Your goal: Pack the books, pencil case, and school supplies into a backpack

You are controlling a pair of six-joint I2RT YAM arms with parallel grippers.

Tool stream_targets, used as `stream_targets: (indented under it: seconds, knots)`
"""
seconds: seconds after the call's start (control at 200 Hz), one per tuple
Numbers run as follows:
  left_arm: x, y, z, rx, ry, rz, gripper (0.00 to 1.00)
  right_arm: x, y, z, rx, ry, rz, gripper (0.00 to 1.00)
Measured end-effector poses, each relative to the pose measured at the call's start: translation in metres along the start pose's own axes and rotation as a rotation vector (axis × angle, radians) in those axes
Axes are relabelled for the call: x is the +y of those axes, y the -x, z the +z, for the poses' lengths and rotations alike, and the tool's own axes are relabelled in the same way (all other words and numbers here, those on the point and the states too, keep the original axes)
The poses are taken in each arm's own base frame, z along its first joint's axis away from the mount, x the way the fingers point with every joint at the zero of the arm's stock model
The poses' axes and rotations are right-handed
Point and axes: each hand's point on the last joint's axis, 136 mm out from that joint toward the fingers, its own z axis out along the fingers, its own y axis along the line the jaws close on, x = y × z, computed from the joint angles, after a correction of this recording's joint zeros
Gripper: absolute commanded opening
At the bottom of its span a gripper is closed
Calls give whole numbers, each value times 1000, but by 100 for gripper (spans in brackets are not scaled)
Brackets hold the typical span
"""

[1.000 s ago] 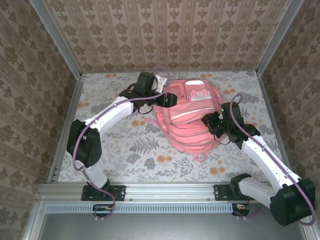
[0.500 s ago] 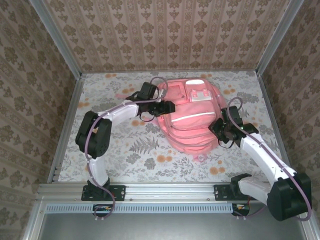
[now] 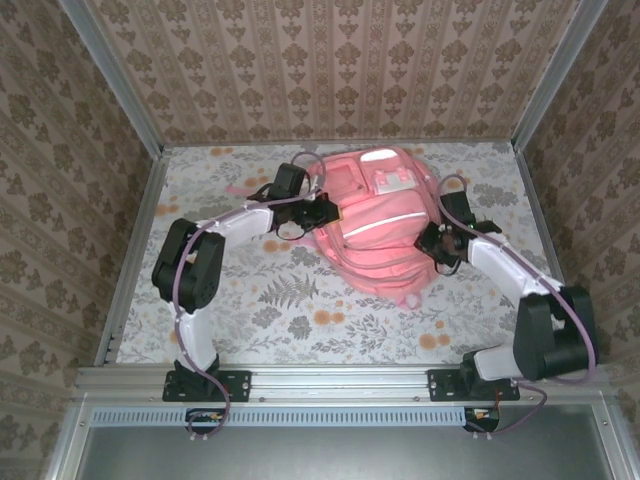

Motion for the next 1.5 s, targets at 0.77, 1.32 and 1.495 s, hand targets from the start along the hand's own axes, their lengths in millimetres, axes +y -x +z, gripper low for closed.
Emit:
stream_targets:
  seconds: [0.77,1.32,1.495]
  knots:
    - [2,-22,-25,-98,15,-66,0,36,8,-88,-203,38,-214,59]
    - [-16,-38,-15,-64,-20,-75,0,125,-131,-33,-116,22,-544,44]
    - [-16,-38,-15,-64,-21,-82,0,133,-125,-24,-162,29,-442,42]
